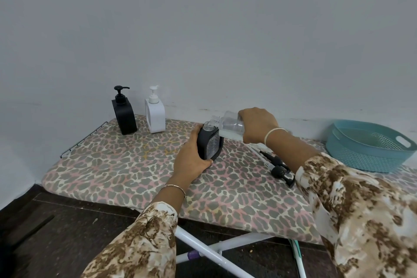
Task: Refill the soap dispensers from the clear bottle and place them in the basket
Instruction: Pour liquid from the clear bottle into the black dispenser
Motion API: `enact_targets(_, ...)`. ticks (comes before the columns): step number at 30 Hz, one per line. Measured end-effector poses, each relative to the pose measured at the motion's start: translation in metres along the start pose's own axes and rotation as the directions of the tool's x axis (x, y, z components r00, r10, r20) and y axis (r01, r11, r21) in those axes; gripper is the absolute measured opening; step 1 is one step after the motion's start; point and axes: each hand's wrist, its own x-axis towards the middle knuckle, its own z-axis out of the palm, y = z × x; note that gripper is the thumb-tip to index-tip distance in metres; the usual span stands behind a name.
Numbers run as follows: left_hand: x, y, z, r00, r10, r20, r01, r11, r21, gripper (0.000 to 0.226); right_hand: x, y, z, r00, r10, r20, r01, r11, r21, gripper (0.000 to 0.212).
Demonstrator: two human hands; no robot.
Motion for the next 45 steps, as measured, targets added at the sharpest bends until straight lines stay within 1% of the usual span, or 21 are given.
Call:
enact_targets(16,0.0000,-0.0028,0.0005,1.000,0.022,0.000,-0.022,1.000,0.020,0.112,-0.0021,-0.0012,-0.0012,1.000,-0.009,-0.003,0.009,1.000,-0.017,0.039)
enact_targets(21,-0.0007,-0.0035,0.0008,0.999,0.032,-0.006,-0.032,0.999,0.015,0.111,-0.0017,-0.0024,-0.0020,1.000,-0.011,-0.002,0.011,1.000,-0.014,0.041)
enact_targets(34,0.0007,-0.0034,0.0012,1.000,0.021,-0.001,-0.021,0.999,0.025,0.110,-0.0029,-0.0036,-0.0019,1.000,-0.010,-0.018,0.010,1.000,-0.017,0.034)
enact_targets(45,0.0006,-0.0034,0.0013,1.000,0.019,-0.001,-0.019,1.000,0.020,0.111,-0.0021,-0.0045,-0.0038,1.000,-0.015,-0.009,0.015,1.000,-0.016,0.036)
